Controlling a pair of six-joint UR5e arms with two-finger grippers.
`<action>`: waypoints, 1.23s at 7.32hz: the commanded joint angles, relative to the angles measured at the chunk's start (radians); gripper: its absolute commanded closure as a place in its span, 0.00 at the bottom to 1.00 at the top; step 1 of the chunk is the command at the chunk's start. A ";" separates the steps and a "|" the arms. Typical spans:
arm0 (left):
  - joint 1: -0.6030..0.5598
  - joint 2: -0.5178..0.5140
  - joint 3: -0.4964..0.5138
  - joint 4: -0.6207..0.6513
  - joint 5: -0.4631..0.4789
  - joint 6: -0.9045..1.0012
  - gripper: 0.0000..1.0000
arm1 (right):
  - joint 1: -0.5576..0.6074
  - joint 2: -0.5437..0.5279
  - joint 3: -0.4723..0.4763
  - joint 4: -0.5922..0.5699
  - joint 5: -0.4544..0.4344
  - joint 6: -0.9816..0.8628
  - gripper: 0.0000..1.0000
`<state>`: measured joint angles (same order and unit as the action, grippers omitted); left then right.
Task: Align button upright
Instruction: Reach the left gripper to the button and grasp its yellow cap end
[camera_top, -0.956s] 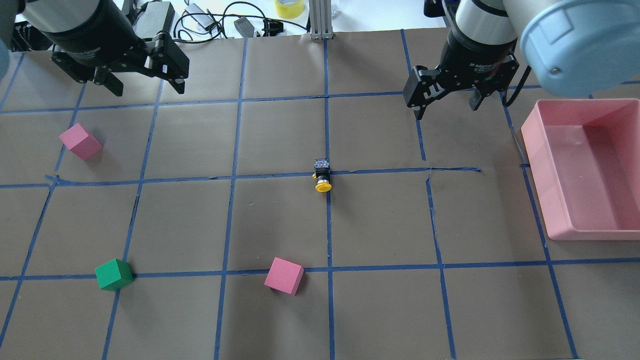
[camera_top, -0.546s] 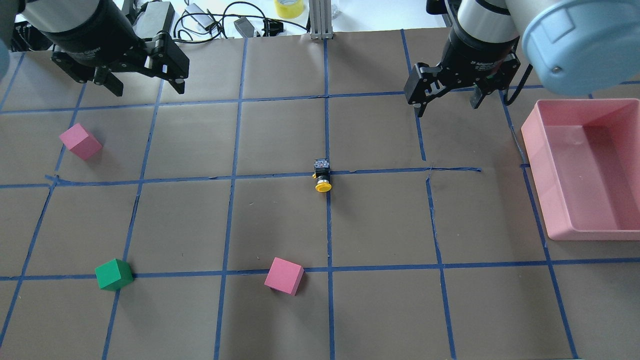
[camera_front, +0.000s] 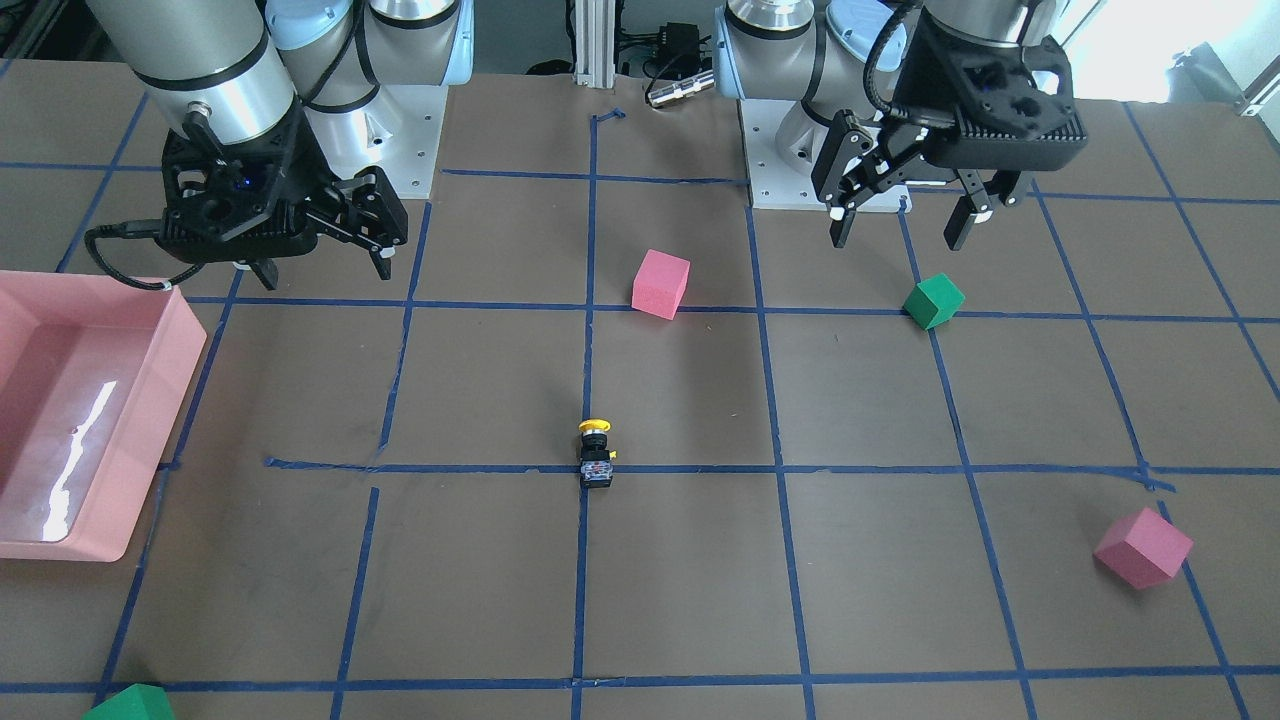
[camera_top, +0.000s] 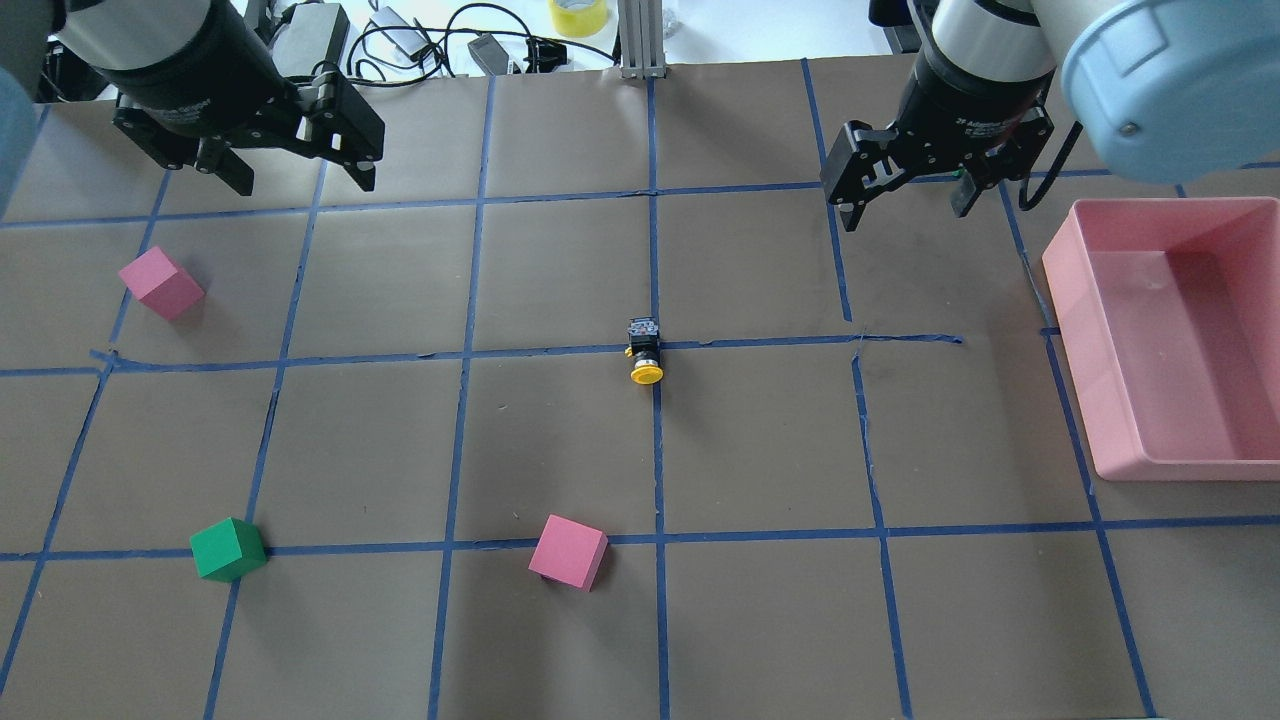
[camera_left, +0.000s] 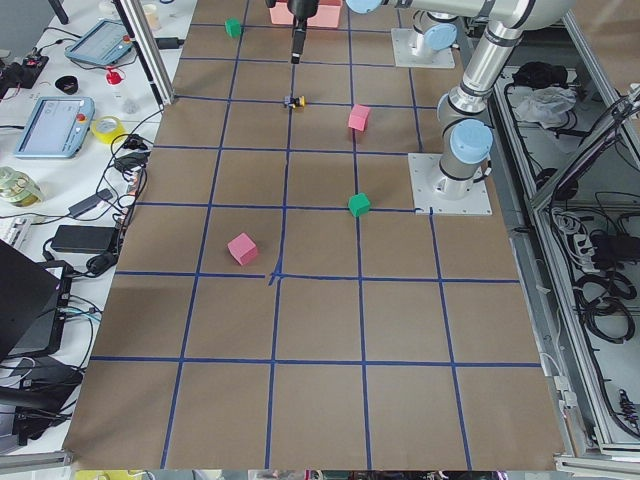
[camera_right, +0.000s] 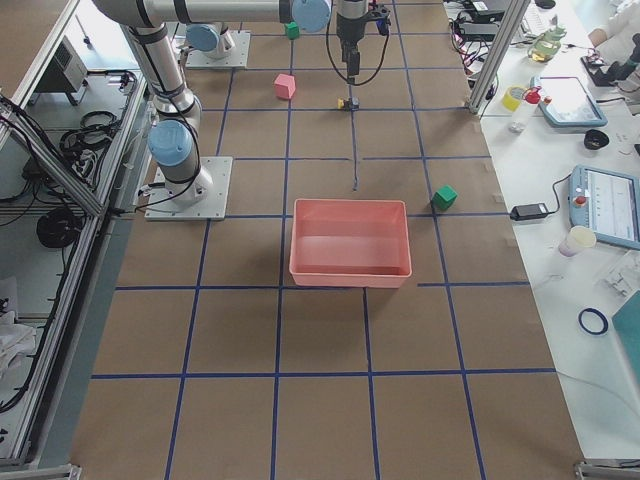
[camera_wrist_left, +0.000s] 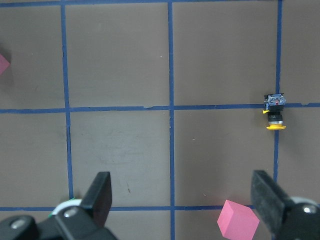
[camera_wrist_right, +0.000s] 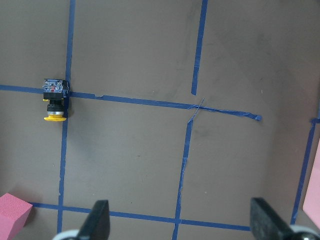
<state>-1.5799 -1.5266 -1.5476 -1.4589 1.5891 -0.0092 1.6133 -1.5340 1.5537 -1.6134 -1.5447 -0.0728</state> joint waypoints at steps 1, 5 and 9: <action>-0.006 -0.010 -0.107 0.185 -0.006 -0.017 0.00 | -0.003 0.000 0.002 0.000 0.000 -0.002 0.00; -0.170 -0.049 -0.436 0.756 -0.003 -0.106 0.00 | -0.006 0.002 0.008 0.010 0.000 -0.001 0.00; -0.325 -0.199 -0.617 1.136 0.130 -0.236 0.07 | -0.009 0.000 0.008 0.012 0.002 -0.002 0.00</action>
<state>-1.8493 -1.6652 -2.1413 -0.4088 1.6629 -0.2065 1.6048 -1.5337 1.5615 -1.6019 -1.5433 -0.0739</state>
